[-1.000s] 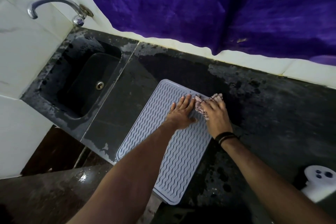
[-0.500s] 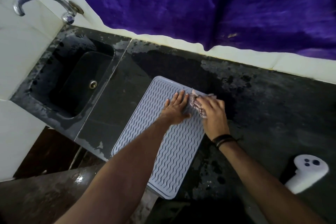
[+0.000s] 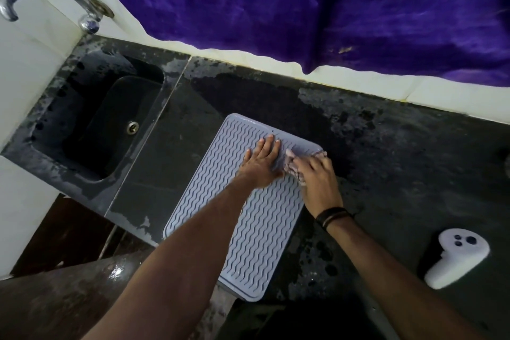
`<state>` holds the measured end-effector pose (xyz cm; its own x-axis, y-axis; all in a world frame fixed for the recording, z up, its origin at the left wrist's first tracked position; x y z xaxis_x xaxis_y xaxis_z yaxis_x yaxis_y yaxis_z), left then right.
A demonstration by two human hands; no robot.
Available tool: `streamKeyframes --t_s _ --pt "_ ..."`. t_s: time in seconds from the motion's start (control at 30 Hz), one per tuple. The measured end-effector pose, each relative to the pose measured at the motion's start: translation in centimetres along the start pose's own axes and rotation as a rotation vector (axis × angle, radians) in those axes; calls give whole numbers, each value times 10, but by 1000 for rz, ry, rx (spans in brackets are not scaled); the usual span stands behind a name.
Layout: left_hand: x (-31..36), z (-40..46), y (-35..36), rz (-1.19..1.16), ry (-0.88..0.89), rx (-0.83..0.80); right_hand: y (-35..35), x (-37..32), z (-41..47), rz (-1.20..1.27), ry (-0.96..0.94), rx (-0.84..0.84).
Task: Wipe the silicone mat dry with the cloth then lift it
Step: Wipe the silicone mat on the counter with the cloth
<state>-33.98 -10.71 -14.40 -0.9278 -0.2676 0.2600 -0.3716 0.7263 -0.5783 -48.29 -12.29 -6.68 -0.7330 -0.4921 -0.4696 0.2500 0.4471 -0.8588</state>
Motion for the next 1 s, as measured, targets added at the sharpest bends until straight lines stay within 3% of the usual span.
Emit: streamKeyframes --t_s 0.1,0.2,0.43,0.6,0.7,0.8,1.0 --pt "1 -1 -1 1 -5 8 -17 -7 31 -32 -10 34" --pt "1 -1 -2 4 -8 8 -11 -7 48 -110 -26 -70" --pt "-2 2 -1 12 9 21 -12 14 29 -159 62 -49" --pt "-4 -14 -17 -77 64 251 -26 -13 60 -63 20 22" --pt "-39 -28 -27 -171 -74 346 -21 -47 95 -48 -63 18" --pt "-71 -29 -21 -214 -208 241 0 -80 127 -70 -130 -49" --pt "-80 -26 -9 -175 -196 301 28 -80 126 -174 -171 -182"
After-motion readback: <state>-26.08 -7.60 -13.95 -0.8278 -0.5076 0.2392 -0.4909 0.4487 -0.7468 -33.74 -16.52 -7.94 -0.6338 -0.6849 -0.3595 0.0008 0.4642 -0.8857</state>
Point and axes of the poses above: each hand's wrist, its own z-axis towards the middle knuckle, its own y-axis out of the palm, x = y × z, the point moved 10 cm from there along z, towards the middle knuckle, and after that the axes turned 13 degrees about -x, right-handed, at the moved point
